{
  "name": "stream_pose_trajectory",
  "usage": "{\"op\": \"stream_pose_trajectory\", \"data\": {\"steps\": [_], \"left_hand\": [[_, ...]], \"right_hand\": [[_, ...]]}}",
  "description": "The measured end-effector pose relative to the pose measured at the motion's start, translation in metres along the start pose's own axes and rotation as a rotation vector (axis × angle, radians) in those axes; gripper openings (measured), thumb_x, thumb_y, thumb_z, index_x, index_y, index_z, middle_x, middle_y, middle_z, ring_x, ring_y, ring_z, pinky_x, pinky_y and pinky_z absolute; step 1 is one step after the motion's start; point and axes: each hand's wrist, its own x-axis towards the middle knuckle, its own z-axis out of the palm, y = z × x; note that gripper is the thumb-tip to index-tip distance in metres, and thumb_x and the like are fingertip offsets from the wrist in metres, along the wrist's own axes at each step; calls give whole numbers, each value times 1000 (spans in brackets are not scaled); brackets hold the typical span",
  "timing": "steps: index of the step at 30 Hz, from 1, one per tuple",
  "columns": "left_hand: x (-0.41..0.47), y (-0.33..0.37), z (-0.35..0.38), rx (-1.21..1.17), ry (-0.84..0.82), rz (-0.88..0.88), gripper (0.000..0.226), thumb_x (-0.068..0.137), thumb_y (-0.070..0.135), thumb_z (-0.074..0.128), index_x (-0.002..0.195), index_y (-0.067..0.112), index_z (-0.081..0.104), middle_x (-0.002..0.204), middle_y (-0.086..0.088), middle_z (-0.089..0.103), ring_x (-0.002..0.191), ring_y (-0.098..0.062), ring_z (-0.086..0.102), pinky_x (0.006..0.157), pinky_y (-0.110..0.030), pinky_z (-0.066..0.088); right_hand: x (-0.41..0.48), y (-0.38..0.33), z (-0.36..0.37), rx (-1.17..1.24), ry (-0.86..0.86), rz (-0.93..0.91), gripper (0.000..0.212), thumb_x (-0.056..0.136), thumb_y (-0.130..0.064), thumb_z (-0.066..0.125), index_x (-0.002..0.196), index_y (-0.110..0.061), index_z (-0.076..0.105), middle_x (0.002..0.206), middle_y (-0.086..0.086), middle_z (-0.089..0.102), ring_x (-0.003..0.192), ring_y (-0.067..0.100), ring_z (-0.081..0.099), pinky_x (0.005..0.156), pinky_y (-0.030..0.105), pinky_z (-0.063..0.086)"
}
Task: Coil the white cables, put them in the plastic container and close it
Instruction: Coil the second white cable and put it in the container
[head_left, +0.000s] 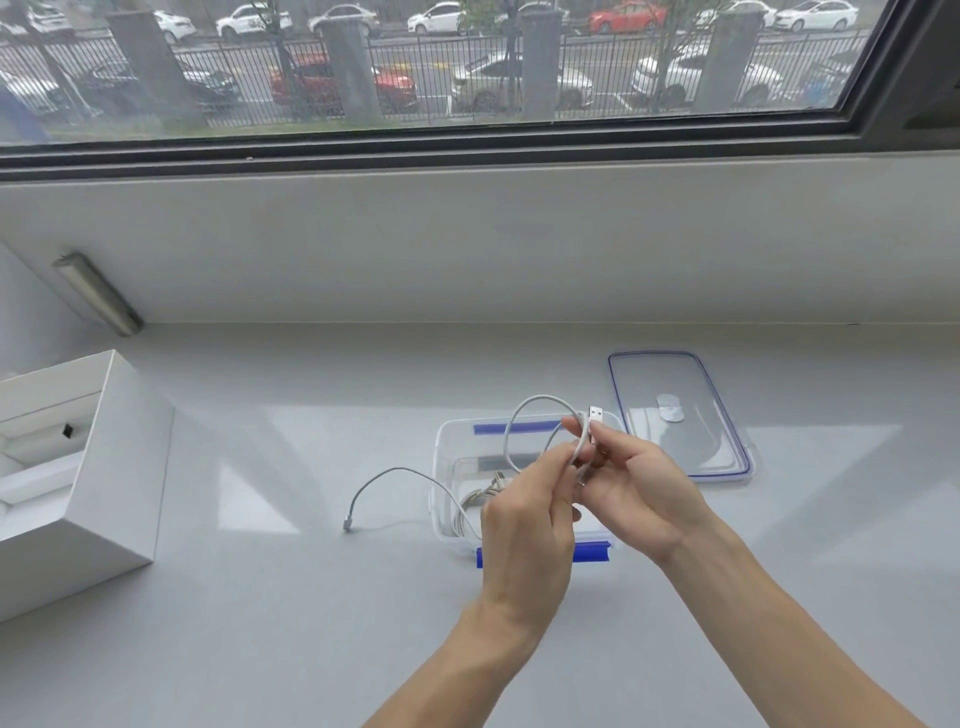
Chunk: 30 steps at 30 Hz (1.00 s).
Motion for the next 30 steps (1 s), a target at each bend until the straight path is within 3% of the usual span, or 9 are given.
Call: {"op": "stream_pose_trajectory", "data": {"steps": [5, 9, 13, 17, 21, 23, 25, 28, 30], "left_hand": [[-9, -14, 9, 8, 51, -41, 17, 89, 26, 49, 94, 20, 65, 79, 2, 71, 58, -14, 63, 55, -33, 53], [-11, -19, 11, 23, 44, -73, 11, 85, 31, 56, 80, 22, 58, 71, 6, 65, 57, -17, 62, 53, -34, 52], [-12, -20, 7, -89, 11, -272, 30, 77, 46, 65, 72, 20, 50, 66, 5, 59, 60, -19, 63, 58, -40, 52], [-4, -21, -3, -455, -44, -687, 54, 63, 53, 73, 95, 19, 46, 100, -8, 56, 84, -18, 69, 60, -35, 59], [13, -29, -14, -935, -226, -938, 85, 62, 55, 77, 128, 15, 43, 125, -14, 60, 113, -21, 62, 84, -39, 57], [22, -33, -20, -1112, -243, -977, 57, 79, 36, 72, 123, 7, 49, 129, -20, 59, 114, -25, 62, 89, -40, 55], [31, -35, -24, -1178, -207, -1006, 42, 81, 19, 68, 117, 3, 54, 116, -19, 66, 103, -25, 68, 84, -35, 57], [37, -38, -26, -1113, -166, -983, 30, 82, 5, 64, 112, 2, 60, 85, -9, 73, 74, -19, 71, 66, -25, 58], [37, -37, -27, -1001, -161, -937, 15, 86, 2, 60, 99, 5, 66, 74, -6, 71, 66, -17, 69, 64, -24, 57]], "right_hand": [[-2, -1, 1, -3, -15, -21, 34, 100, -24, 36, 98, -1, 60, 67, 8, 48, 64, 19, 55, 64, 32, 45], [-3, -2, 0, -140, -29, -126, 26, 99, -17, 39, 91, -1, 58, 63, 8, 52, 60, 19, 58, 60, 30, 55], [-1, -8, -4, -114, -125, -127, 22, 98, -16, 38, 91, -3, 53, 67, 6, 52, 61, 18, 55, 61, 29, 53], [1, -12, -10, -113, -187, -151, 19, 96, -18, 39, 90, -4, 51, 59, 1, 42, 51, 14, 45, 56, 27, 45], [1, -13, -11, -96, -237, -127, 18, 90, -18, 43, 88, -4, 54, 57, 0, 35, 47, 12, 37, 52, 25, 43], [1, -13, -13, -101, -248, -115, 19, 91, -18, 42, 89, -3, 55, 57, 0, 33, 46, 11, 35, 50, 25, 41], [2, -13, -14, -113, -243, -113, 21, 93, -18, 41, 90, -3, 55, 57, -1, 32, 44, 10, 33, 49, 24, 40], [3, -12, -15, -157, -219, -127, 23, 97, -17, 37, 93, -2, 54, 56, -1, 33, 42, 10, 32, 48, 24, 41], [5, -10, -15, -205, -192, -149, 24, 99, -17, 36, 94, -2, 55, 56, -1, 35, 44, 10, 34, 49, 24, 41]]}}
